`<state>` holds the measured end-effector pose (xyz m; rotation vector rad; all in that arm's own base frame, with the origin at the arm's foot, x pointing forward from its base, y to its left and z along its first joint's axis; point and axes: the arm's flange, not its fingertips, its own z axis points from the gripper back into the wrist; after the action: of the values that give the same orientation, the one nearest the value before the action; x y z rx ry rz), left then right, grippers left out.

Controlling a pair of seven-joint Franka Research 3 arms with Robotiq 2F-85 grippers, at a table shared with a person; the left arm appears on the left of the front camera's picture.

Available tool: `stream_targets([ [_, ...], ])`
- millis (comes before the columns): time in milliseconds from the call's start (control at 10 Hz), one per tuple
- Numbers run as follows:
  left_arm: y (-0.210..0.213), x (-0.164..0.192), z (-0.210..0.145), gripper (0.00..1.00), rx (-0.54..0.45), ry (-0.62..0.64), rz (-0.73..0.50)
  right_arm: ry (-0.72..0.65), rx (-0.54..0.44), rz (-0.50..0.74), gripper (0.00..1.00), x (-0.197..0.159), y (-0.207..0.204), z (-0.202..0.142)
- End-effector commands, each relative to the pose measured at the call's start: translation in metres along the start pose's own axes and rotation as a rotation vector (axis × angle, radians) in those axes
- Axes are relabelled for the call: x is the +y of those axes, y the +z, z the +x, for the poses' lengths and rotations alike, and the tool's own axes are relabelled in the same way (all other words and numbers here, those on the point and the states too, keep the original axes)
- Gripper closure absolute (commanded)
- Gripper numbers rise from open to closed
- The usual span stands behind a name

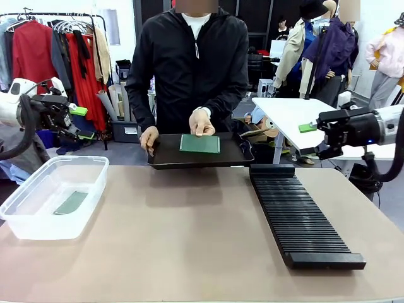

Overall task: Sort PCBs into racks and boxes based on the side picked up.
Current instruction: Pick up the Blank PCB handed by the Human.

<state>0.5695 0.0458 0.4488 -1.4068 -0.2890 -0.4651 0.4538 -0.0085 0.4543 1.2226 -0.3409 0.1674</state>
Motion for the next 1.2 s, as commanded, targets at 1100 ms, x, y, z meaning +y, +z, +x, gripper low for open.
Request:
stream_targets([
  [1100, 0.000, 0.000, -0.001, 0.00, 0.009, 0.001, 0.004, 0.048, -0.037, 0.117, 0.00, -0.038, -0.147, 0.072],
])
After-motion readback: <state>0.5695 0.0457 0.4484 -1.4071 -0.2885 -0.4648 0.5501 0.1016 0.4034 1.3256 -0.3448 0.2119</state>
